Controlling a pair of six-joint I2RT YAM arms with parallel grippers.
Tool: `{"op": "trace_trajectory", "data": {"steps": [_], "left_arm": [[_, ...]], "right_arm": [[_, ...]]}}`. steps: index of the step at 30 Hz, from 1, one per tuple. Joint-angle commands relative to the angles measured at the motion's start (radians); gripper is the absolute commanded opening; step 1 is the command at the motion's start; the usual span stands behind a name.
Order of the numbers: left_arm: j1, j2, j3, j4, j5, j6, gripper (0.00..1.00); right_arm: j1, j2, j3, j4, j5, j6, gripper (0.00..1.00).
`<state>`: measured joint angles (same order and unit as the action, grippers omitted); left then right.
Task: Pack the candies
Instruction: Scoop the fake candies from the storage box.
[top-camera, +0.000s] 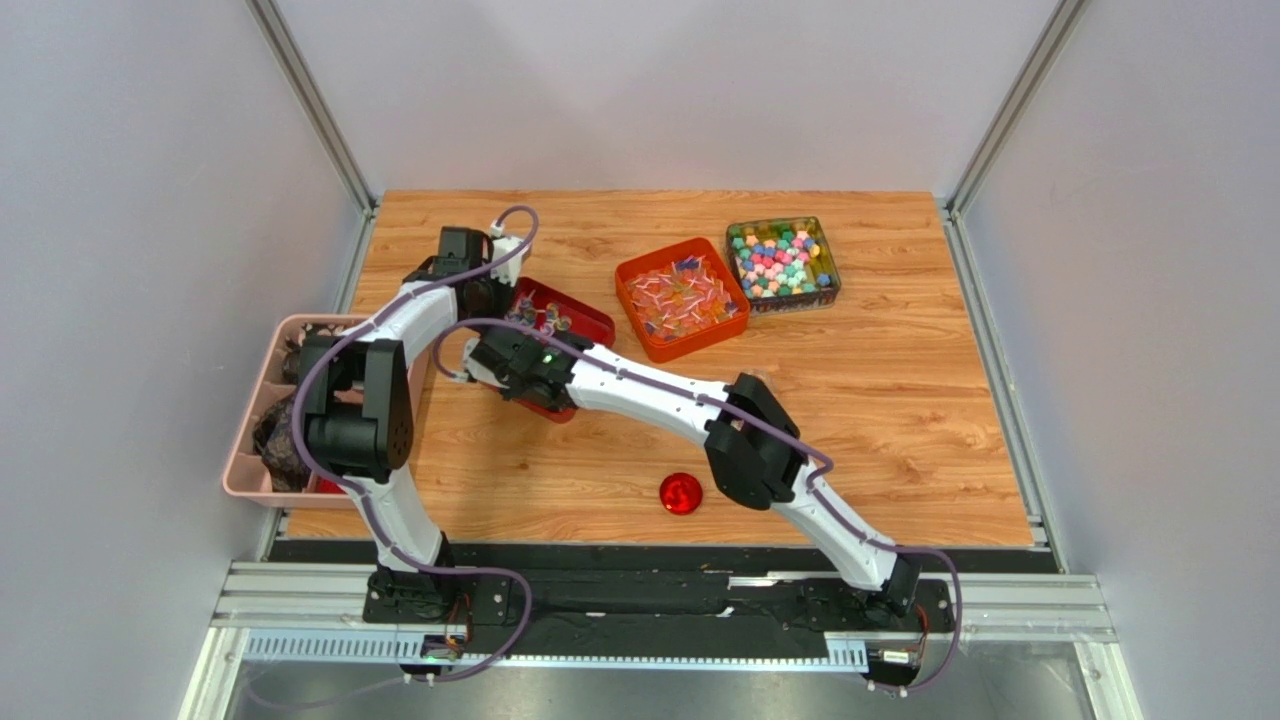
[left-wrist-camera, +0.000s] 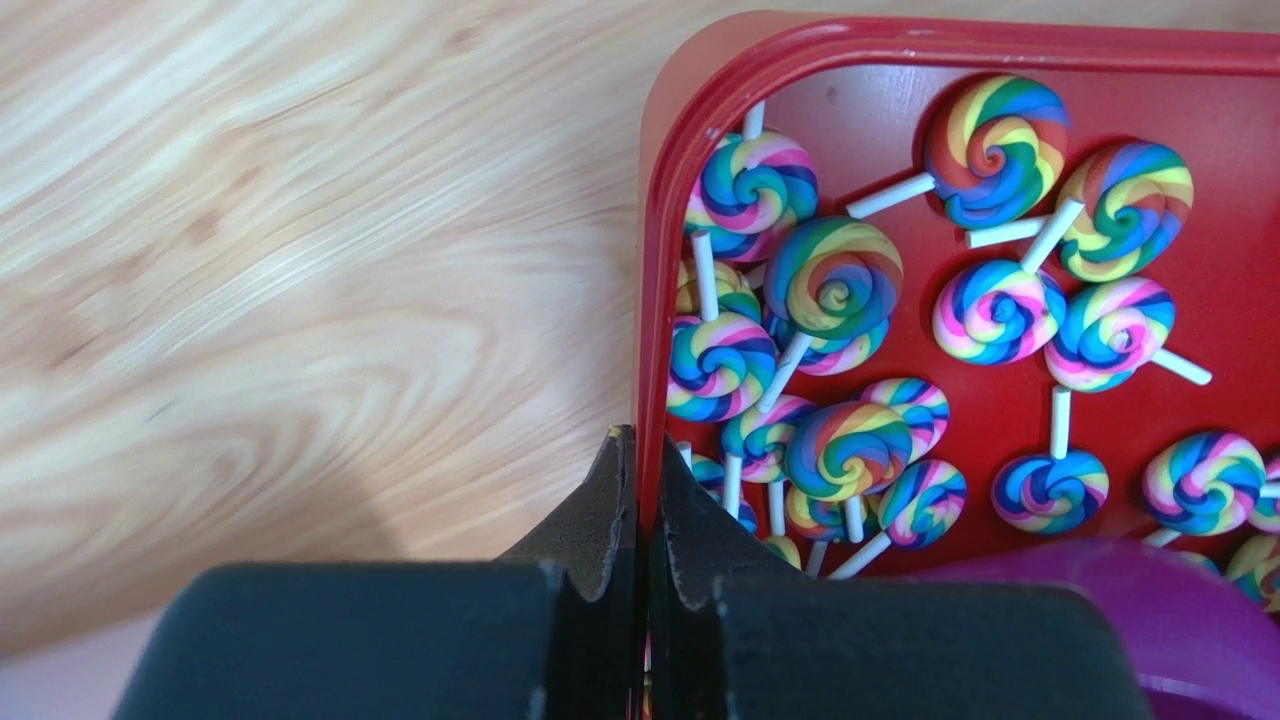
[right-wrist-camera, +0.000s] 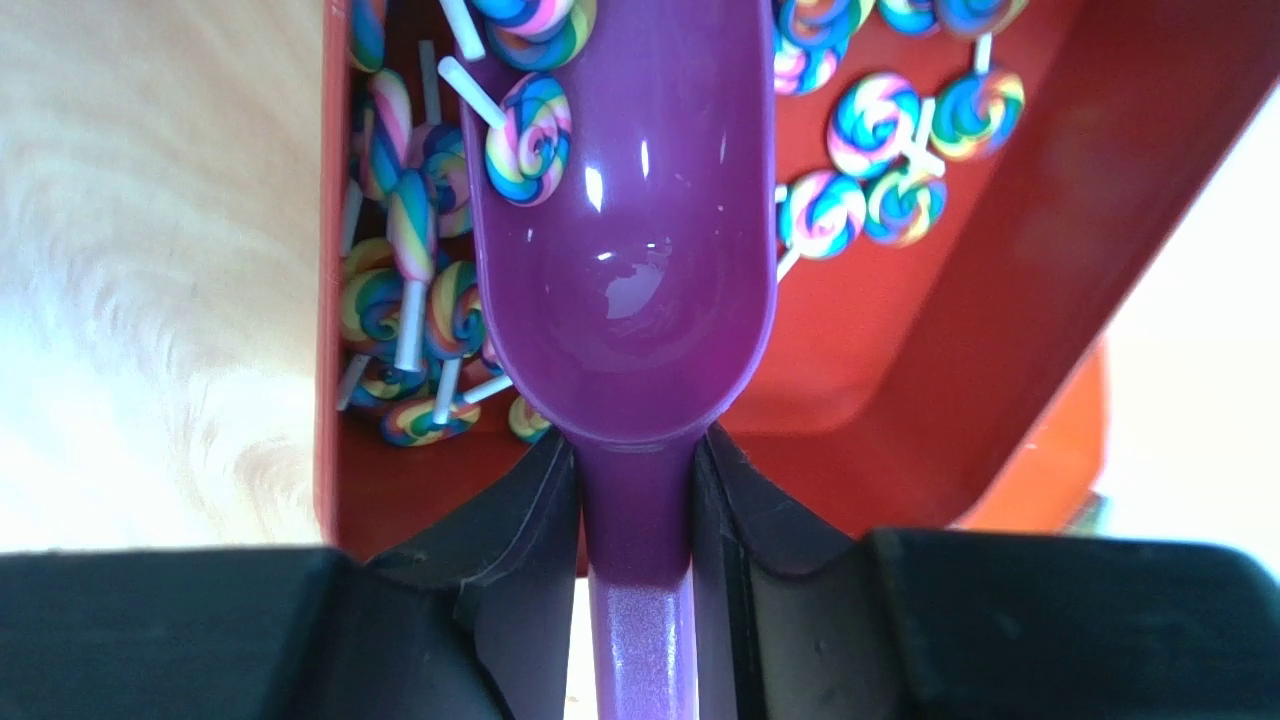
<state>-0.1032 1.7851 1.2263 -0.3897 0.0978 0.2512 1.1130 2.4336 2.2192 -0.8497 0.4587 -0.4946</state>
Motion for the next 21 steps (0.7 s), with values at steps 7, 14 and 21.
{"op": "trace_trajectory", "data": {"steps": [7, 14, 21], "left_arm": [[-0.075, 0.06, 0.064, -0.218, 0.537, -0.049, 0.0], [-0.081, 0.059, 0.071, -0.235, 0.534, -0.029, 0.0], [-0.084, 0.068, 0.081, -0.265, 0.585, 0.006, 0.0]], "right_arm": [[-0.001, -0.036, -0.107, 0.446, 0.07, -0.063, 0.0], [0.034, -0.021, -0.256, 0.688, 0.247, -0.275, 0.0], [0.045, -0.031, -0.399, 0.915, 0.295, -0.422, 0.0]]}}
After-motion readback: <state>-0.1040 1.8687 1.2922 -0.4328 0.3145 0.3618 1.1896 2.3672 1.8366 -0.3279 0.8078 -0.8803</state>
